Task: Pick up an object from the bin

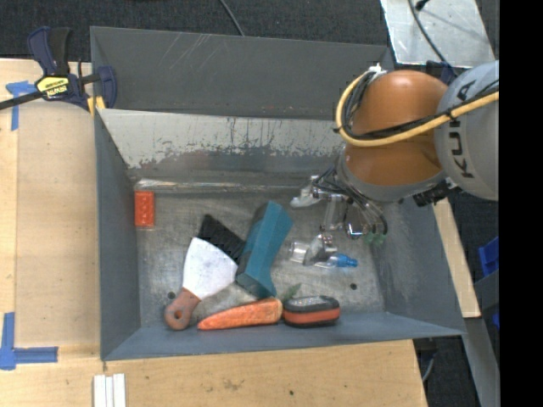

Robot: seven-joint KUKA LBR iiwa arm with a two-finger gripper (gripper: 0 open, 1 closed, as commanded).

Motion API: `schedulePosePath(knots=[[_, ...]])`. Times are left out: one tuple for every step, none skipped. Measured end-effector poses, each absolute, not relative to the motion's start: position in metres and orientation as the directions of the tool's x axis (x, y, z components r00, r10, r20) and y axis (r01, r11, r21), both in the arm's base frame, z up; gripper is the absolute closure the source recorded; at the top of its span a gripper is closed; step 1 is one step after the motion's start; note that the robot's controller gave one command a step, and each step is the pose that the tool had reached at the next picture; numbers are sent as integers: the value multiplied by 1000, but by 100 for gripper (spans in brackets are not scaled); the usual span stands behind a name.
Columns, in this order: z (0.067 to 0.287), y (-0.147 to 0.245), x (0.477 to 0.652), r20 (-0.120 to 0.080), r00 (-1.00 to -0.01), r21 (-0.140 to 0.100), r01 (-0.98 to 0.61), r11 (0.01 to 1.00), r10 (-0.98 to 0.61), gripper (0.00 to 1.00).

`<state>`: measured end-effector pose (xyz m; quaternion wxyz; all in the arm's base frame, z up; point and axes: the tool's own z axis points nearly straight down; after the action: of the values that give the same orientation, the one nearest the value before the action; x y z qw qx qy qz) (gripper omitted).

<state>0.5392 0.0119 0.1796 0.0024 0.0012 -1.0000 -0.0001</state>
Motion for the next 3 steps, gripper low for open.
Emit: schedulePosePath(knots=[[184,12,541,-3,-1000,0,-2,1000,-2,0],[185,39,555,-3,-998,-3,-60,998,-60,0],[186,52,561,0,-996,-1,-87,996,-87,0]])
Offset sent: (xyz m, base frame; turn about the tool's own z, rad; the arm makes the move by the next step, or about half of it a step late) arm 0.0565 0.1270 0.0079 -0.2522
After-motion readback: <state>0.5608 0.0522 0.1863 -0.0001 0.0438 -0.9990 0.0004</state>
